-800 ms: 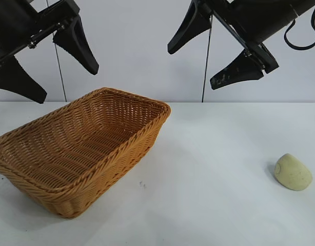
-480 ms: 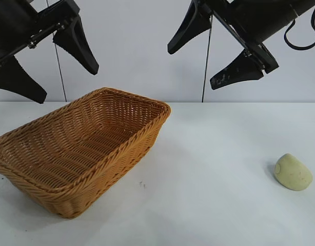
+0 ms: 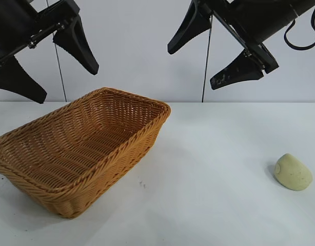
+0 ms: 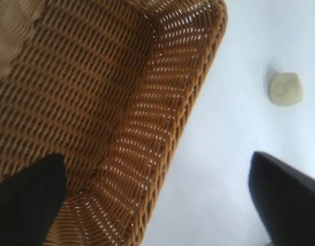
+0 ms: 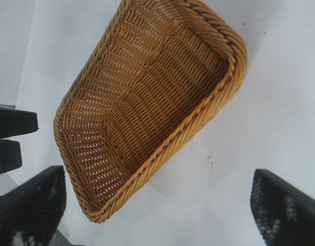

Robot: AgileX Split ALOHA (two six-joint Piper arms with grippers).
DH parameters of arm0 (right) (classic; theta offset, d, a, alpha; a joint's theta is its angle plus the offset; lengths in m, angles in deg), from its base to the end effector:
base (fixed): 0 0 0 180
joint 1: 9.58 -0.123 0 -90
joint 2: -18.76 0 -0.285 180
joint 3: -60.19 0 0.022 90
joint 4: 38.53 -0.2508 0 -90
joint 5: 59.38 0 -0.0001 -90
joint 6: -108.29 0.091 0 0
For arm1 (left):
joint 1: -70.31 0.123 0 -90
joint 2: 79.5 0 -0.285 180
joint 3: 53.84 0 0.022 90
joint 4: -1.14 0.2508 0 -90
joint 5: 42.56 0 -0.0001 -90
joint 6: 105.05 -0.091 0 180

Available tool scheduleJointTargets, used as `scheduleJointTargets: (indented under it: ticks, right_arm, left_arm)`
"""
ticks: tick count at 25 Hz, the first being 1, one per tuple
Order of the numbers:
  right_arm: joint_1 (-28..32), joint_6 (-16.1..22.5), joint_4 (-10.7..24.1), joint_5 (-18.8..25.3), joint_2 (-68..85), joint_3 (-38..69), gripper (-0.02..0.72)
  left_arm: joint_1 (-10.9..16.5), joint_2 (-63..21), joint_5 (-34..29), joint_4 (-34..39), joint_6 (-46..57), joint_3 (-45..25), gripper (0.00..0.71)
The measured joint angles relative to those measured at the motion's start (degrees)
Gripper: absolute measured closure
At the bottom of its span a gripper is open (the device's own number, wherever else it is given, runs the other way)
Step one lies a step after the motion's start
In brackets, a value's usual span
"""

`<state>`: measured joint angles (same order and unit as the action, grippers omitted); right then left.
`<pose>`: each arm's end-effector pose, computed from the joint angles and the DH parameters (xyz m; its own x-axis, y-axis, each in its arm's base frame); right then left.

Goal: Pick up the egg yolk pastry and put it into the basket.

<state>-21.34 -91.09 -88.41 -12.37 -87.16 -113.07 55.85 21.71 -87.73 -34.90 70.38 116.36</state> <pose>0.3408 0.1230 0.2572 -0.9321 0.0900 -0.3508 -0.1614 0.7641 0.6246 0.3183 -0.1213 0.2614 -0.9398 -0.1181 -0.3208 0.0728 0.8478 -0.5253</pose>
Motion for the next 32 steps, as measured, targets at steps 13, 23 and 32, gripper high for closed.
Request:
scheduleJointTargets:
  ticks: [13, 23, 32]
  right_arm:
    - [0.0, 0.1, 0.0, 0.0, 0.0, 0.0, 0.008]
    - [0.0, 0.1, 0.0, 0.0, 0.0, 0.0, 0.008]
    - [0.0, 0.1, 0.0, 0.0, 0.0, 0.0, 0.008]
  left_arm:
    - [0.0, -0.7, 0.0, 0.1, 0.1, 0.0, 0.018]
    - [0.0, -8.9, -4.1, 10.8, 18.2, 0.0, 0.018]
    - [0.0, -10.1, -9.8, 23.3, 42.1, 0.0, 0.018]
